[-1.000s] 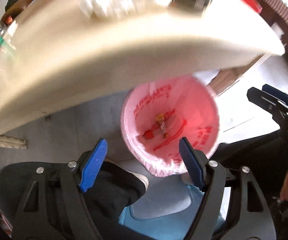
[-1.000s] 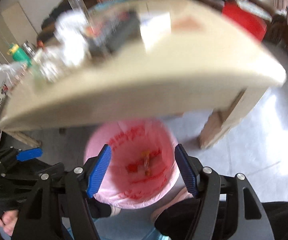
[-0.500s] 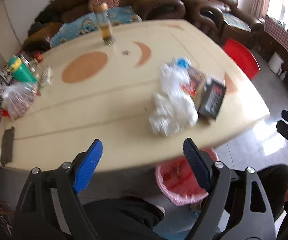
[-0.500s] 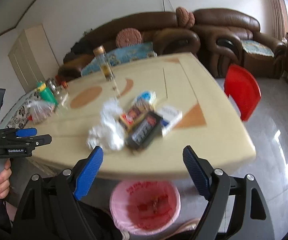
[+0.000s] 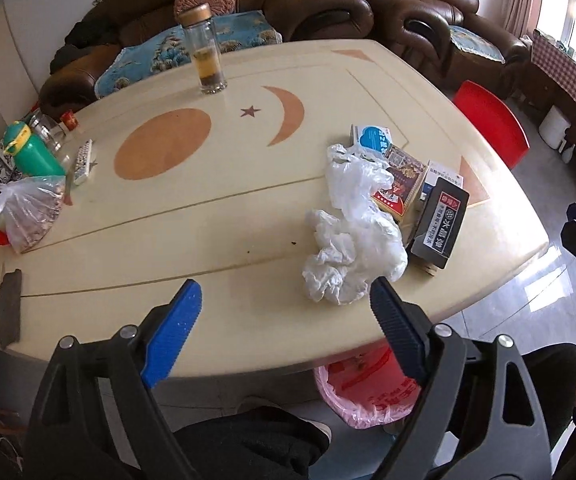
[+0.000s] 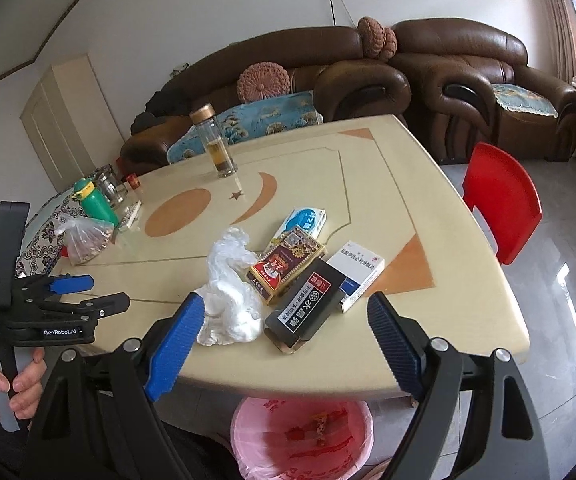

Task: Collect trash
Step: 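Move both open tools back over the table toward the plastic bags and black box, then grasp the white plastic bag with the left tool while the right tool grasps the black box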

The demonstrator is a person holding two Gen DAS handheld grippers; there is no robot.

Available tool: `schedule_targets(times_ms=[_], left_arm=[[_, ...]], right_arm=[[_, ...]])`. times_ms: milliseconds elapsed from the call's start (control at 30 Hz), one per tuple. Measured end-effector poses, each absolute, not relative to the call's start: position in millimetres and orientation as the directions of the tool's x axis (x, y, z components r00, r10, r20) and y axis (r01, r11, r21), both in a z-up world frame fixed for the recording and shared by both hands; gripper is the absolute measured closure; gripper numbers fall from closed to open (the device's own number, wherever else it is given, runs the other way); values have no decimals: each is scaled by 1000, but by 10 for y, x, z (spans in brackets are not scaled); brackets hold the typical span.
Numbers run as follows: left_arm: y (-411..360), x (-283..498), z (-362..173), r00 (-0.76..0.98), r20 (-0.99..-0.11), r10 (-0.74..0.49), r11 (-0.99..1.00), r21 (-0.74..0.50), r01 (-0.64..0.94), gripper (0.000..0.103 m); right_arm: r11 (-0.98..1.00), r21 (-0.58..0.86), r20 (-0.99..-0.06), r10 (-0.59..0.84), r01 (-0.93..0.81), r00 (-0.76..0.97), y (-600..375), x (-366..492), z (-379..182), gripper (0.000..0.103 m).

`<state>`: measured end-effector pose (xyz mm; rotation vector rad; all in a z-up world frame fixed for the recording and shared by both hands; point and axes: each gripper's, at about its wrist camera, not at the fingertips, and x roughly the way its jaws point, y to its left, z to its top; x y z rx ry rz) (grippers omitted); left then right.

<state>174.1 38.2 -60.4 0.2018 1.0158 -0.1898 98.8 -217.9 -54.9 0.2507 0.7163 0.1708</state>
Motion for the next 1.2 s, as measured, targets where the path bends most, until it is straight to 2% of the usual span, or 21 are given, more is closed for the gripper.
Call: schedule_targets(times_ms=[400,900,1200], left_arm=[[224,2018,-962,469,-882,-52,949,102,297,19],[226,2445,-1587,388,-916,-103,946,31,323,19],[279,2496,-1671,385,-888,-250,922,-97,374,19]], right_arm=[[952,303,-680,248,-44,690,-2165,1313,-970,21],[921,388,-742,284,44,607,-2145,1691,-1669,21],[898,436,-729,319,52,605,-2119,1863,-1894,21]])
